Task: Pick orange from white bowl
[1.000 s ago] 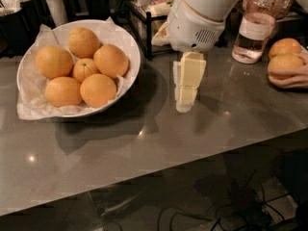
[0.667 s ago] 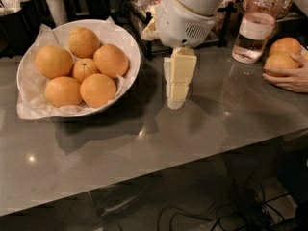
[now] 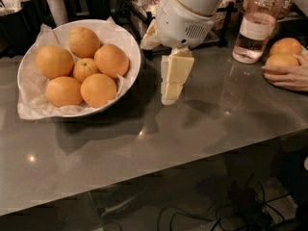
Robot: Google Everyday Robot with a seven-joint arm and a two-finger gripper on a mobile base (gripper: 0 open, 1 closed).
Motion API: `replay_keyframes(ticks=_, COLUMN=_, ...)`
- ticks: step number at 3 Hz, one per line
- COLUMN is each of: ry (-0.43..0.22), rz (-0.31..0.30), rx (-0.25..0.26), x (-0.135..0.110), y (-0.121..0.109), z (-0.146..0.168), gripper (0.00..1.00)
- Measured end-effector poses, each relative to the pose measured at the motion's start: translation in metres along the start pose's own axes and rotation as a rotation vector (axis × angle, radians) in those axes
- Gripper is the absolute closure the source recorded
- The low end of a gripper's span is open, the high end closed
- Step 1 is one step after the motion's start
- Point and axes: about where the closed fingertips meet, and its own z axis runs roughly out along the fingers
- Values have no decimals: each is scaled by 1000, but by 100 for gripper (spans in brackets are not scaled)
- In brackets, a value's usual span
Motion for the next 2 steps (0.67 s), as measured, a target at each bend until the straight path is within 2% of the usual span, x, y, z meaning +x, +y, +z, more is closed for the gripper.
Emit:
replay_keyframes(ticks=1, ry=0, rz=0, rx=0, x=0, y=0, z=0, gripper=42)
replay_keyframes(ticks=2, ry=6, rz=-34, rx=22, x=-9, y=-13, z=-2, gripper=65)
